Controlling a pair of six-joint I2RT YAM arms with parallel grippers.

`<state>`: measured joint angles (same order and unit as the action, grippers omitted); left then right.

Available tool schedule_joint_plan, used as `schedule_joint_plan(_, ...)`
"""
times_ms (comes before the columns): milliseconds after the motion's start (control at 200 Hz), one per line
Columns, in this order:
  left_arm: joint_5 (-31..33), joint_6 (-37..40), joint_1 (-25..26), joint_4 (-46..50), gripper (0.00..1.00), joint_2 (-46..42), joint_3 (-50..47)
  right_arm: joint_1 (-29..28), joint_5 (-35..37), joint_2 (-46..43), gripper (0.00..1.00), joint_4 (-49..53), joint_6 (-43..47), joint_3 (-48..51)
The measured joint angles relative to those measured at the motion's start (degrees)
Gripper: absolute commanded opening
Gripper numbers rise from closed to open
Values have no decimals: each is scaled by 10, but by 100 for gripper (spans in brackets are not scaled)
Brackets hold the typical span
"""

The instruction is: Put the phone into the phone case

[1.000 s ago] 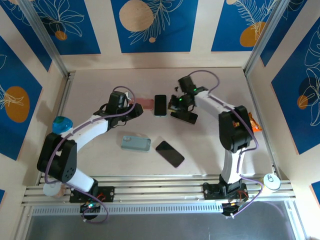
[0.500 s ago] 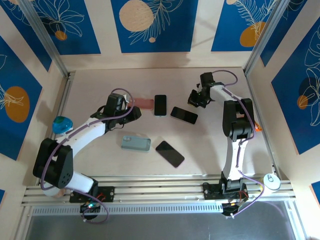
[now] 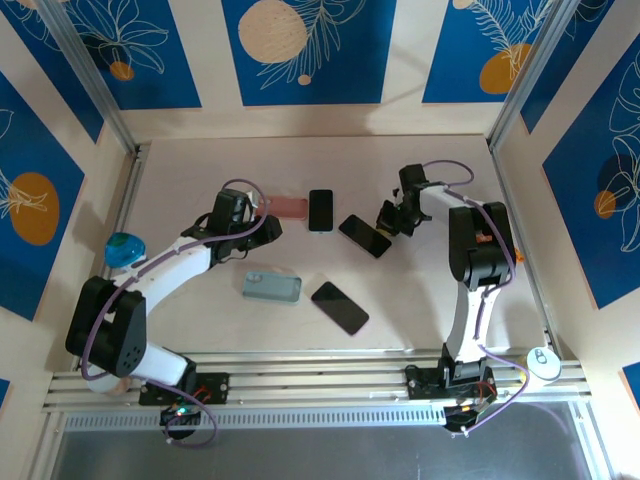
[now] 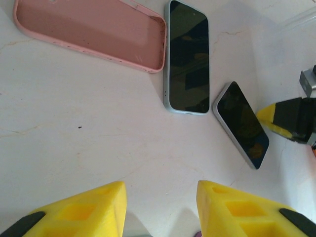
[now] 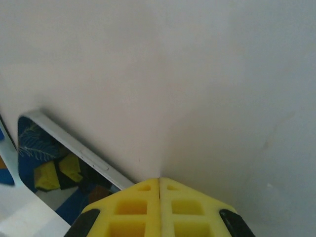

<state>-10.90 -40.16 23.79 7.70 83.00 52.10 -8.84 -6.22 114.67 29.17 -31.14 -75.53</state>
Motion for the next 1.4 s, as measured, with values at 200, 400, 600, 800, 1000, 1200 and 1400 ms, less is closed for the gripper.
schedule_joint_plan(200,0,-4,0,-14,43,0,-13,-30,0,-61,7,9,-1,56)
schedule_joint_plan(400,0,-4,0,-17,46,-3,-22,-63,26,-106,64,21,19,63)
schedule_joint_plan(600,0,-4,0,-21,49,-15,-26,-110,97,-108,81,43,94,38)
schedule_joint_plan(800,1,-6,1,-23,49,-19,-40,-153,155,-72,92,50,173,-14)
schedule_joint_plan(1000,6,-11,1,-23,49,-20,-41,-155,177,-30,98,58,224,-32)
schedule_joint_plan(1200,9,-13,1,-23,49,-25,-41,-155,187,-19,97,68,258,-33)
schedule_joint_plan(1400,9,-13,1,-23,49,-27,-41,-164,200,-12,92,74,273,-33)
